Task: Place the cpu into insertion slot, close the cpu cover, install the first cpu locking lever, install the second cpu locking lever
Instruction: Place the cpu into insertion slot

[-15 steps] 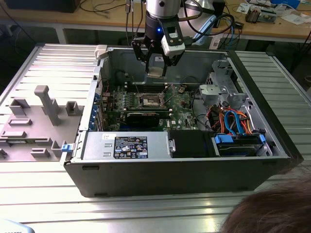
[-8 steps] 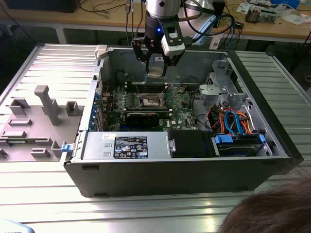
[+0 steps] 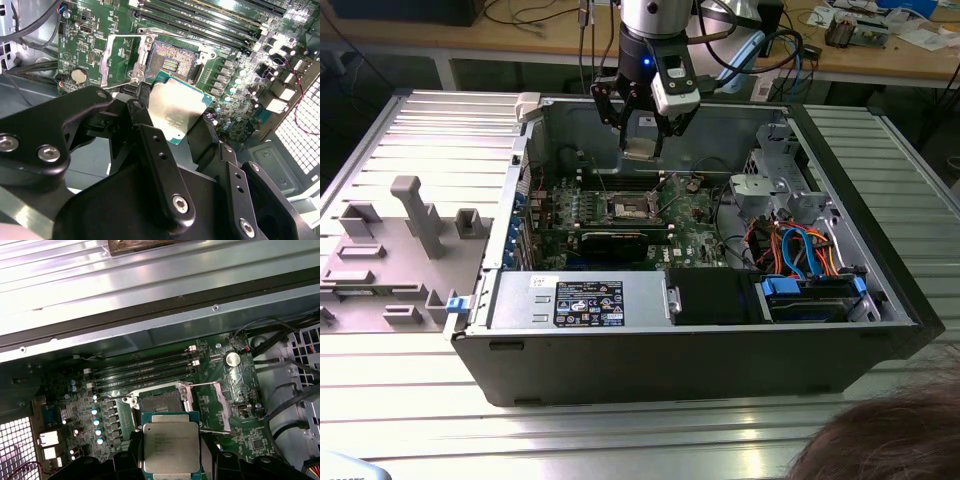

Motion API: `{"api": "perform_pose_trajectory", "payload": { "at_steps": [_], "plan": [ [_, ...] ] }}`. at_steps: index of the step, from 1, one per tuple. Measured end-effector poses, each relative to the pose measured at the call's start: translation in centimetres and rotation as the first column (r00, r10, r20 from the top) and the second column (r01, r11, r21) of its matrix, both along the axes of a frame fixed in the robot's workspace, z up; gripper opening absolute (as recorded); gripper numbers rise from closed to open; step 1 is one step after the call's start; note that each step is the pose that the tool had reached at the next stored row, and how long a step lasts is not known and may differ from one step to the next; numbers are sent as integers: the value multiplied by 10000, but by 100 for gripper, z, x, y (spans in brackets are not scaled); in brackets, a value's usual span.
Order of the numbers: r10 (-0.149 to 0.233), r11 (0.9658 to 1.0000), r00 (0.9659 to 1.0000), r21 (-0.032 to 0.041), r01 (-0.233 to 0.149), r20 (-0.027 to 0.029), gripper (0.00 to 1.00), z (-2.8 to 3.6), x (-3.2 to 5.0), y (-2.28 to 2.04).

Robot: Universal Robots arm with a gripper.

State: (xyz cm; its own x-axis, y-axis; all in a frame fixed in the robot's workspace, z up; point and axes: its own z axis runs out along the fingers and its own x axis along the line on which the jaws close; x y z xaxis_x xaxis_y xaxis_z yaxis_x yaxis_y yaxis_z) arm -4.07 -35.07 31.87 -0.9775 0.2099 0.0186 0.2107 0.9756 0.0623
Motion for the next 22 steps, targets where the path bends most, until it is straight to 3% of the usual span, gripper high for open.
{"api": "perform_pose_trajectory", "payload": {
  "at_steps": [22],
  "plan": [
    [-151, 9999, 9999, 0, 151, 0, 55, -1, 0, 0]
  ]
}}
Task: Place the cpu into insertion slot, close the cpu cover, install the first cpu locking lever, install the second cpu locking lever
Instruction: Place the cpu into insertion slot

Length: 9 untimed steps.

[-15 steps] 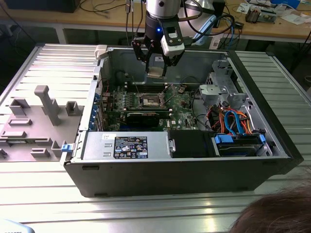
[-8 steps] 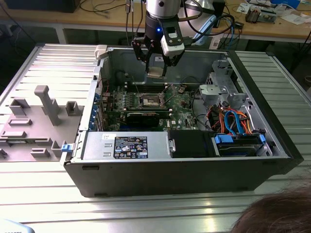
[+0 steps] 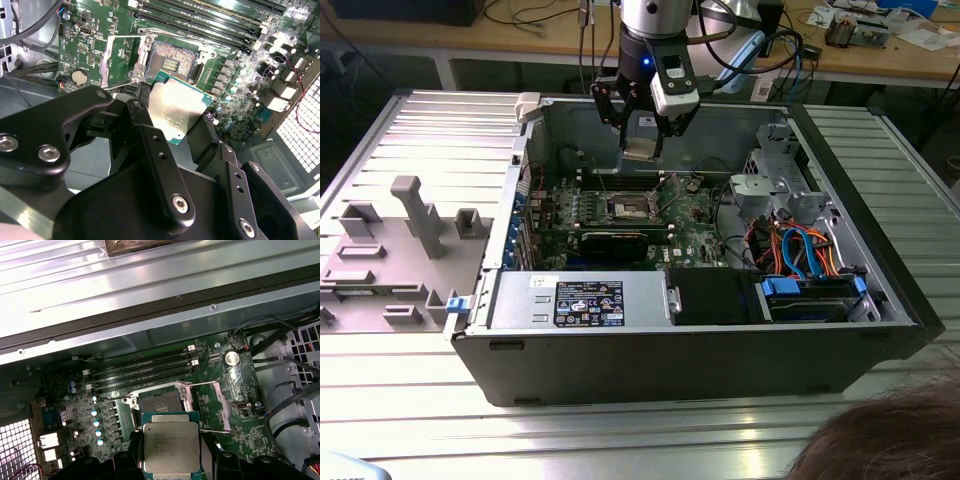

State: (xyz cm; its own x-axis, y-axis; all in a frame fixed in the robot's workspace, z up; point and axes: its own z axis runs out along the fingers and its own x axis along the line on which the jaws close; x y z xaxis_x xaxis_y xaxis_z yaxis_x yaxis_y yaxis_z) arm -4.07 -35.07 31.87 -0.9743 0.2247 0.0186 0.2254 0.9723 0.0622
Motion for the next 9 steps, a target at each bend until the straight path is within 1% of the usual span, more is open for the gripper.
{"api": "perform_pose_trajectory", "payload": {
  "at_steps": [9],
  "plan": [
    [-59, 10000, 10000, 0, 59, 0, 55, 0, 0, 0]
  ]
}}
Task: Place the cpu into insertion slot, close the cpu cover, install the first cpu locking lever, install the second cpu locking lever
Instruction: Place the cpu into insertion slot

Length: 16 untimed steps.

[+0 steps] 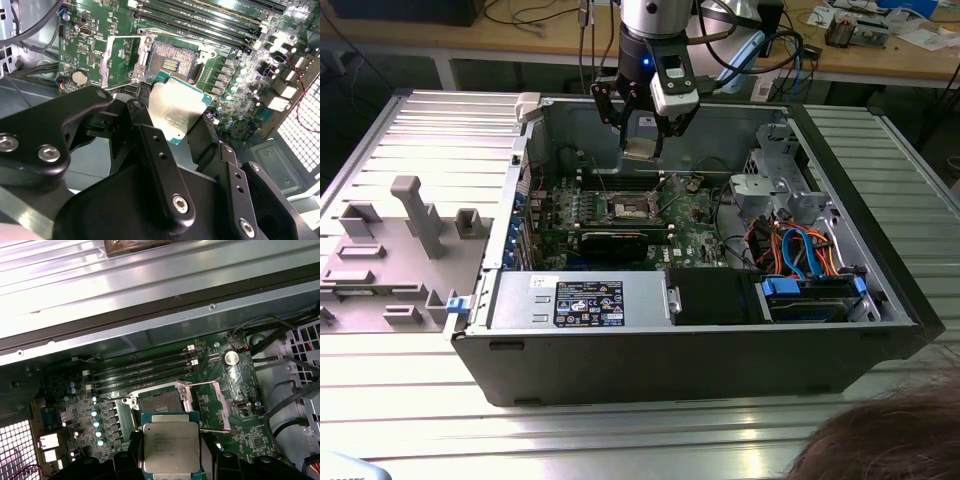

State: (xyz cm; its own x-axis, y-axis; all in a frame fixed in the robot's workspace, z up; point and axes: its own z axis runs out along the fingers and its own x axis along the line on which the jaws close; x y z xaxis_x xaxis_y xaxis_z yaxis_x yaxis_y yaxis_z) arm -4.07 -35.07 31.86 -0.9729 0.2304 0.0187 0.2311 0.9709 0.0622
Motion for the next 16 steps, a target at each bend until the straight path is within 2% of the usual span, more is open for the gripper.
{"api": "perform_pose_trajectory", "payload": {
  "at_steps": [16],
  "plan": [
    [-112, 9999, 9999, 0, 112, 0, 55, -1, 0, 0]
  ]
}}
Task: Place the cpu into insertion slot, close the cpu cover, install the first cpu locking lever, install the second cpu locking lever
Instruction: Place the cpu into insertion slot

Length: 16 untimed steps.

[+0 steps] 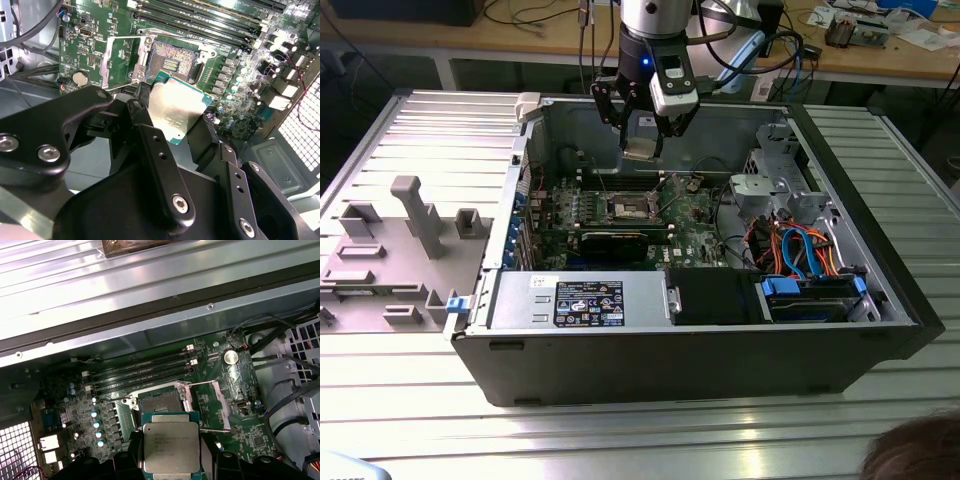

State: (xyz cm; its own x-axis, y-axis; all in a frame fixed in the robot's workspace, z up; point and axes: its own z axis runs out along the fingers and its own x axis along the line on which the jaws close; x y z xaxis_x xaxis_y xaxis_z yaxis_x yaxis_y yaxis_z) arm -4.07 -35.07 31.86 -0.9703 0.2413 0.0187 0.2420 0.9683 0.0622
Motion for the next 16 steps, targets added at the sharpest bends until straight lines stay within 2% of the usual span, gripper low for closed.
{"api": "perform_pose_trajectory", "payload": {
  "at_steps": [16],
  "plan": [
    [-124, 9999, 9999, 0, 124, 1, 55, -1, 0, 0]
  ]
}}
